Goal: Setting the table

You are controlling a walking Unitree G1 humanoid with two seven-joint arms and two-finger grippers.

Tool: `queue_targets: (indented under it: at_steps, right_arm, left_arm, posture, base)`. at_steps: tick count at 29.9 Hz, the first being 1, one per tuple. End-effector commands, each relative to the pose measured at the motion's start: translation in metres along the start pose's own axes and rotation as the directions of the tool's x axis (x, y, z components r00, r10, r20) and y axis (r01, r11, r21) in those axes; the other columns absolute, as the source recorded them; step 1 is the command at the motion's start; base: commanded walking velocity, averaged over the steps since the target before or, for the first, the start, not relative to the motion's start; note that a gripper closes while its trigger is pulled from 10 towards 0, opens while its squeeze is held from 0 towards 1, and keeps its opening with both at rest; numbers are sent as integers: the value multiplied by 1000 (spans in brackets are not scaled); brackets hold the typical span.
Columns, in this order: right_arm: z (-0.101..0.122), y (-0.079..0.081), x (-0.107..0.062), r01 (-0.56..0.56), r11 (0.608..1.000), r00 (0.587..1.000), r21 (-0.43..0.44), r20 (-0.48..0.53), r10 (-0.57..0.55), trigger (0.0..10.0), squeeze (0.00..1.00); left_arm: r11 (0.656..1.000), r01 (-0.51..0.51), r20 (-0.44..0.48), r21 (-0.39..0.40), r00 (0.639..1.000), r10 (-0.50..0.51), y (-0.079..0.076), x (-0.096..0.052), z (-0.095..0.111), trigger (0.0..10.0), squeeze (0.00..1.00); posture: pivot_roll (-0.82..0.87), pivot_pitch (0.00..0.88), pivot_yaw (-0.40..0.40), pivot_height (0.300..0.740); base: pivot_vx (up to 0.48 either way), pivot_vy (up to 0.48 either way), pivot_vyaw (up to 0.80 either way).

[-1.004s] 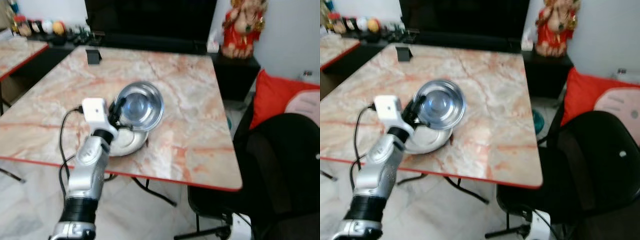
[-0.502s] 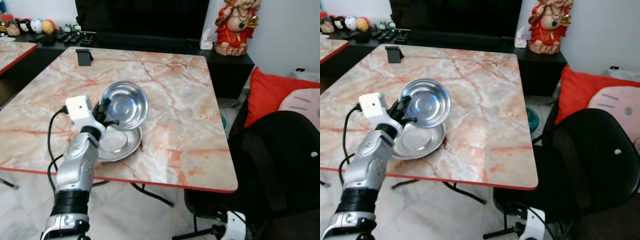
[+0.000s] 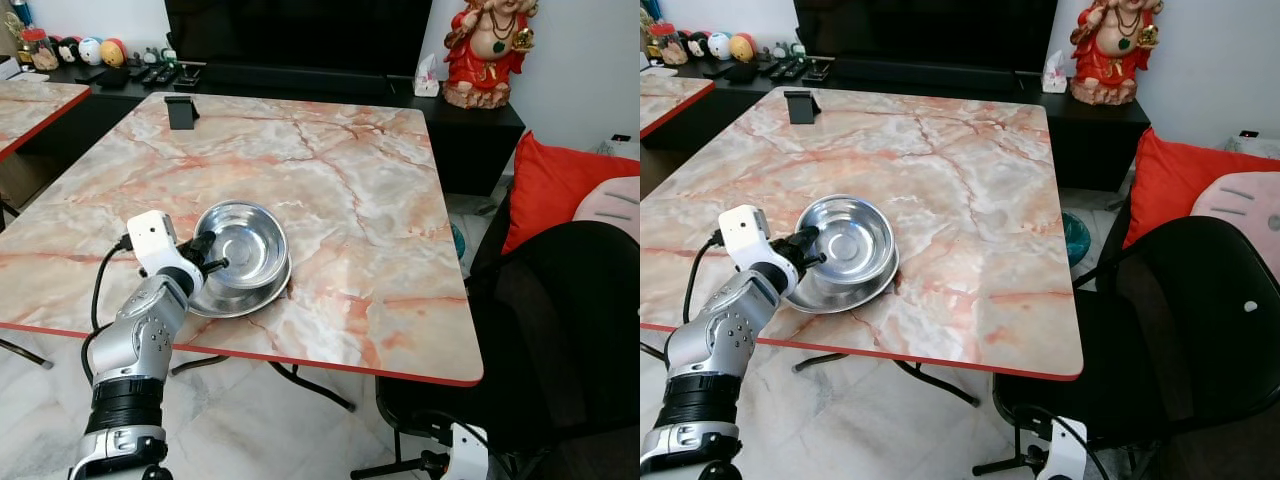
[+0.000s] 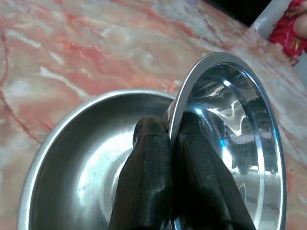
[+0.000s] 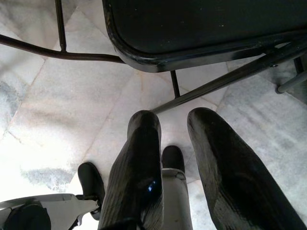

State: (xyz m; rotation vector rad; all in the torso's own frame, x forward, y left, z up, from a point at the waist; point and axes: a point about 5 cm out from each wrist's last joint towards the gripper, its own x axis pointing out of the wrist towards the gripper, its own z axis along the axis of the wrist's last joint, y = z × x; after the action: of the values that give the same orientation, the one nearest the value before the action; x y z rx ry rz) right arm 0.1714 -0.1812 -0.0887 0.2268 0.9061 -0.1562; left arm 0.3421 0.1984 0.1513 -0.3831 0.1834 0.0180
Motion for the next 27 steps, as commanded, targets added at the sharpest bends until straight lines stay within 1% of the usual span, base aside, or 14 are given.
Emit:
queue_targets:
  at_steps: [1,3,13,20,23,27]
  right_arm:
    - [-3,-2,-1,6,1000,1000,1,-14,-6,10000,0]
    - [-3,-2,-1,4,1000,1000,-2,-17,-4,10000,0]
    - [-4,-2,-1,2,1000,1000,-1,-18,-2,10000,0]
    - [-3,-2,-1,4,1000,1000,0,-18,-4,10000,0]
    - [-3,-2,0,4,1000,1000,-1,-18,-4,10000,0]
    - [-2,-2,0,4,1000,1000,0,-16,-4,10000,0]
  left_arm:
    - [1000,-2,0,-3,1000,2,-3,1,5,10000,0]
    - [1000,-20,-18,3,1000,20,-1,1,4,10000,0]
    - [996,-86,-19,-13,996,85,7,1,5,10000,0]
    - [994,-104,-49,-42,994,102,9,1,-1,10000,0]
    - [994,-95,-70,-58,993,91,7,1,-7,10000,0]
    - [993,-97,-77,-65,993,92,5,1,-9,10000,0]
  posture:
    - [73,0,-37,740]
    - [73,0,-37,740]
    - [74,0,-38,740]
    - [75,0,-38,740]
    - [74,0,-40,740]
    - [69,0,-40,740]
  base:
    - [0,0,0]
    - [0,0,0]
    - [0,0,0]
    - [0,0,0]
    - [0,0,0]
    - [0,0,0]
